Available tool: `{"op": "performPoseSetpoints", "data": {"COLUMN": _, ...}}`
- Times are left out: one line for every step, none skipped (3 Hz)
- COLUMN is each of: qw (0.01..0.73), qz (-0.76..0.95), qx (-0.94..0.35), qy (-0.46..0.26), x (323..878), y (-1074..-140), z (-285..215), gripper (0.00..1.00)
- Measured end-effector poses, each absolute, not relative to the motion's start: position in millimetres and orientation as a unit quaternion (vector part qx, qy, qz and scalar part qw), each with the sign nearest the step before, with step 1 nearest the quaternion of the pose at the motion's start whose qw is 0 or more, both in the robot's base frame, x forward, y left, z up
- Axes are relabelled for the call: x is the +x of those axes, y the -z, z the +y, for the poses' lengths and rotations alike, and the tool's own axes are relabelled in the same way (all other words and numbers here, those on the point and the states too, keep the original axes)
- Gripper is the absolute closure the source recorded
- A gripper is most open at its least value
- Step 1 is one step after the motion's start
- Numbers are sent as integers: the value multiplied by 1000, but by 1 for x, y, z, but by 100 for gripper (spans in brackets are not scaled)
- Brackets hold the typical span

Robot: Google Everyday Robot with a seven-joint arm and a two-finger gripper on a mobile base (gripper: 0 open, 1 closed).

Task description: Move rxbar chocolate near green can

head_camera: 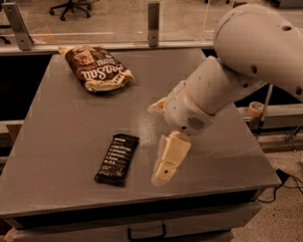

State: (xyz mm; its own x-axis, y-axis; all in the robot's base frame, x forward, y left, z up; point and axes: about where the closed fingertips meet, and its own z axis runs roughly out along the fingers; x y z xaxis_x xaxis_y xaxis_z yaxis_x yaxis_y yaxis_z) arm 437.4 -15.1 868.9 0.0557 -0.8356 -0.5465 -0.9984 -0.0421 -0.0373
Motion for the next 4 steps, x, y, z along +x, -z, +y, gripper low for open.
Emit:
{"op": "performPoseSetpoints", "data": {"qw": 230, "qz": 645, "qx": -694, "qy": -222, "x": 448, "y": -856, "z": 23, "gripper": 0}}
{"op": "performPoseSetpoints", "data": {"qw": 239, "qz": 642, "qx": -688, "qy": -239, "x": 451, "y": -843, "z": 48, "gripper": 0}}
{"op": "performPoseSetpoints", "data": {"qw": 244, "qz": 653, "qx": -671, "qy": -254, "x": 447, "y": -829, "z": 60, "gripper": 18}}
{"op": "performPoseSetpoints", "data": {"qw": 251, "qz": 662, "qx": -655, "qy": -263, "x": 442, "y": -822, "z": 64, "gripper": 41}}
